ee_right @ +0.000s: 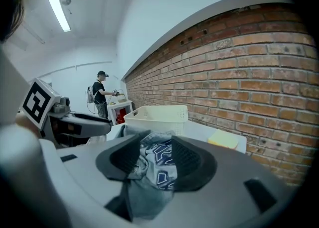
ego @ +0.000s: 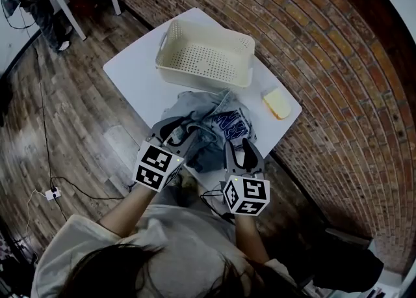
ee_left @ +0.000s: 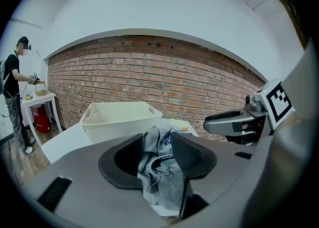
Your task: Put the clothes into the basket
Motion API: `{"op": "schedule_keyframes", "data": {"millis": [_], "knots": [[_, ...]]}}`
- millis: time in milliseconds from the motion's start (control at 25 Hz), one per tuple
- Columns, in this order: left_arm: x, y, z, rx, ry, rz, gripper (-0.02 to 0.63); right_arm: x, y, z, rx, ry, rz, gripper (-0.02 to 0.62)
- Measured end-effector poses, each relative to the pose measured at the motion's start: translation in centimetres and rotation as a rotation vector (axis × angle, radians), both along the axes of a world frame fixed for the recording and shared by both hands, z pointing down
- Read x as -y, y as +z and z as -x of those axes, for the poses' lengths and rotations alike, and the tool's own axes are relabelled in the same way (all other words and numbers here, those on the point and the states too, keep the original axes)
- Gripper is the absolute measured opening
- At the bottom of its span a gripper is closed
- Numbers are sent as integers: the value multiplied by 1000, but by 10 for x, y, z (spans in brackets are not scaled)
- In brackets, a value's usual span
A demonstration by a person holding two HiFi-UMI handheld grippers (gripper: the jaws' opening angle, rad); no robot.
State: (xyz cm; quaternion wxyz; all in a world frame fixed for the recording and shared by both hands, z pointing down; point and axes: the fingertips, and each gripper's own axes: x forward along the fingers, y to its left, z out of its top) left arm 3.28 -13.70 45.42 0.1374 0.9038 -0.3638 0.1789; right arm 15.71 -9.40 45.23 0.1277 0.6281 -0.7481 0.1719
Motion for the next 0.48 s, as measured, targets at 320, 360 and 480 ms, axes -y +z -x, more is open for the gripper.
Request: {"op": "schedule_keyframes", "data": {"millis": [320,360,480], "knots": [[18,26,11,48,-29,45,295,7,28,-11,6,-3,88,344],[20,28,11,50,-25,54,310,8,31,-13,5,-4,99,367],[23,36,11,46,-10,89,340,11,40,-15,15,-24,136,432]]}}
